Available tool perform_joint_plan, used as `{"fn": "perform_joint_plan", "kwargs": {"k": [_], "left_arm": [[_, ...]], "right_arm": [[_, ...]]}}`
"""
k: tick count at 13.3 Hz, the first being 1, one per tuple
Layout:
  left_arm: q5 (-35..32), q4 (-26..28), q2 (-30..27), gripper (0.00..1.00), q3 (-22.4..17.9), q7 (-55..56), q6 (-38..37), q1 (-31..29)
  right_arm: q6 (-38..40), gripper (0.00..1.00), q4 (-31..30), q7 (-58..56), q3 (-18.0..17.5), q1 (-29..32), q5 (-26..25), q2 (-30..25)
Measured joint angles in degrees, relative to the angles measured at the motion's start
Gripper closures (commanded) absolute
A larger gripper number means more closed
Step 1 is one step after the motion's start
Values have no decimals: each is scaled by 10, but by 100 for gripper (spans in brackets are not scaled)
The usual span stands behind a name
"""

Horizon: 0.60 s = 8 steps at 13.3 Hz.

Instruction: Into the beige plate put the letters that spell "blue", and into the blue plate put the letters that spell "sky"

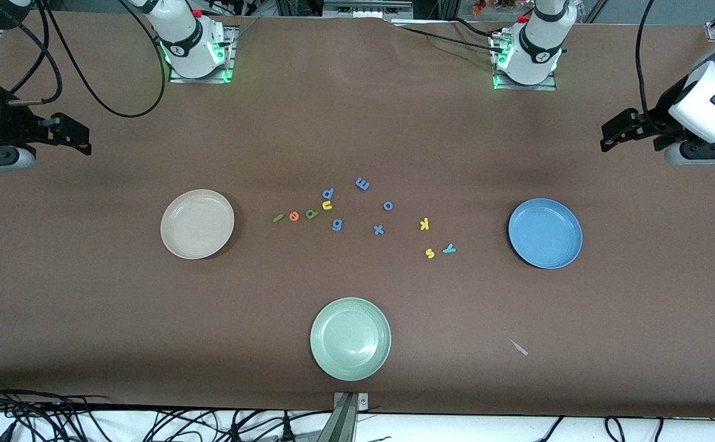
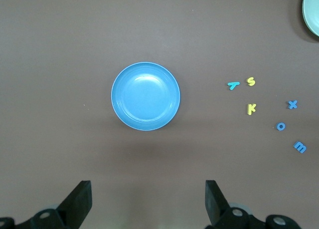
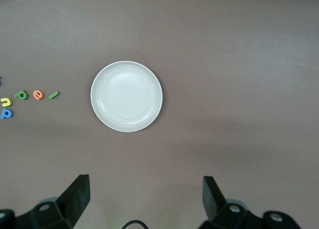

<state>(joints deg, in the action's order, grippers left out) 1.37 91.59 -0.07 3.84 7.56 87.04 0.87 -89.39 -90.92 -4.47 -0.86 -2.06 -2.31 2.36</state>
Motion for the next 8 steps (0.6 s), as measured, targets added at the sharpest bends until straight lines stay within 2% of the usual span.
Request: {"fn": "perform_joint_plan", "kwargs": {"k": [8], "left_arm": [[0,0,0,0,0,-4,0,0]], "right_arm": [[0,0,0,0,0,0,0,0]]}}
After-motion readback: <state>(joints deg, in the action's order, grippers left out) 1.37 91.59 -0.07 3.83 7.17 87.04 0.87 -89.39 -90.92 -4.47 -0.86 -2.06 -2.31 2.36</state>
